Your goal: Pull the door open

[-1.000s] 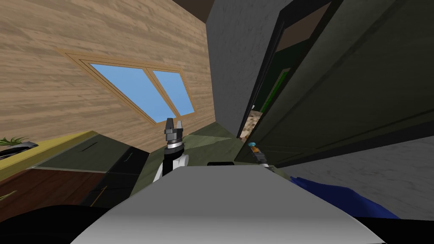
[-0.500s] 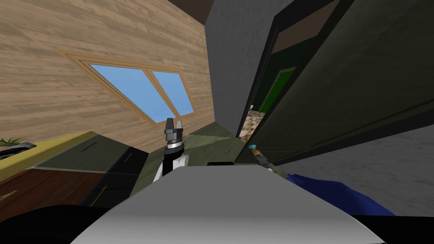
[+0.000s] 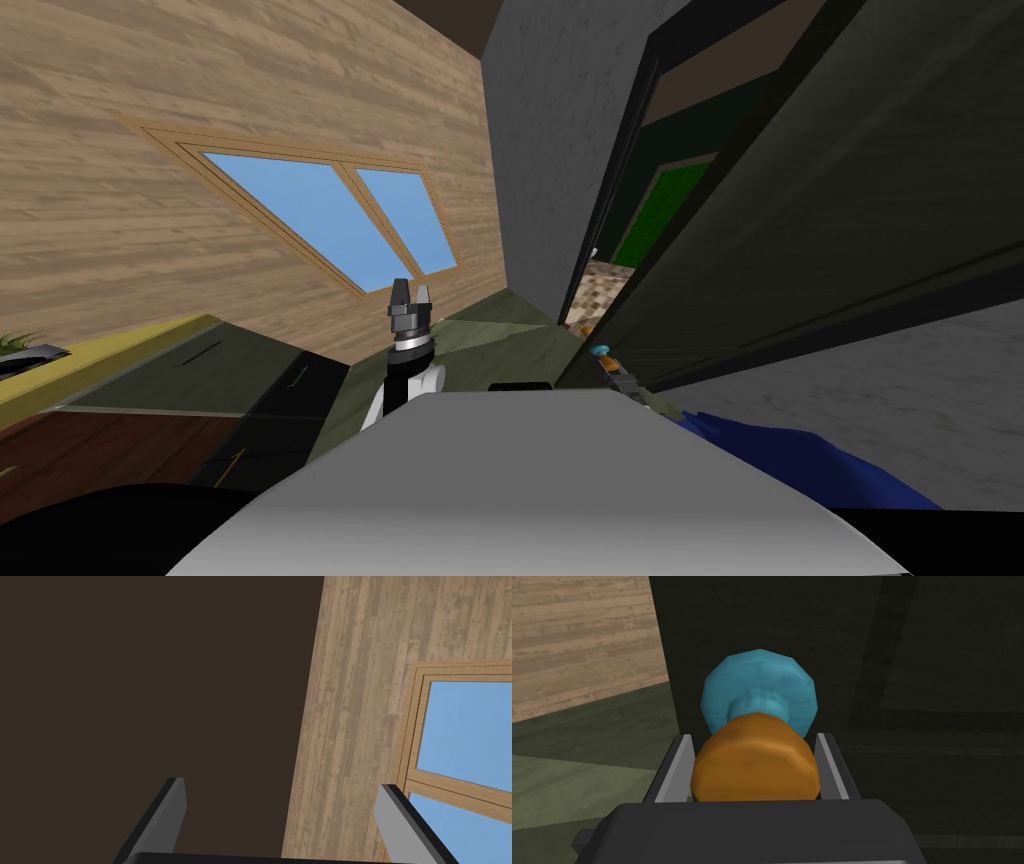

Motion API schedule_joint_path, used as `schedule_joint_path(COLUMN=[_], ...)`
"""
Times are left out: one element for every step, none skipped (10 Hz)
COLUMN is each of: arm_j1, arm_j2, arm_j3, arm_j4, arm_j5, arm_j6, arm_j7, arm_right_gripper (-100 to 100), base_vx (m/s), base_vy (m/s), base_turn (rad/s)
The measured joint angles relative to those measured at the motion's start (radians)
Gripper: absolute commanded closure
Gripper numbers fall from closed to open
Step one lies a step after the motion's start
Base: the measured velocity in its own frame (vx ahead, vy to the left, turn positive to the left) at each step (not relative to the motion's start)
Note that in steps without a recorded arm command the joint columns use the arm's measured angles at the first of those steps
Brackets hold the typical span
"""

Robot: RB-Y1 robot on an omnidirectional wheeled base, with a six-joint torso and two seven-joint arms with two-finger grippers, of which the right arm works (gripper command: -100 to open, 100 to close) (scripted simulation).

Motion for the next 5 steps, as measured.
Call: schedule_joint_path(arm_j1=[-0.004,0.021,0.017,0.005,-0.002], arm_j2=[-0.004,-0.008,-0.008,-0.010,-0.014], arm_j3=[0.005,0.009,0.014,0.017,0.022], arm_j4=[0.026,-0.006,0.011,0.050,0.082], arm_j5=[0.005,0.010,0.013,0.017,0.022], arm_j6=[-0.026,-0.027,-0.042,-0.070,-0.100], arm_j7=[-0.008,-0.004,-0.007,-0.015,-0.024], arm_right_gripper=[100,100,100,100,100], base_vx=[0.031,0.022,0.009,0.000,0.001], base_vy=[0.036,0.028,0.023,0.014,0.012], base_turn=[0.011,-0.006,0.006,0.004,-0.001])
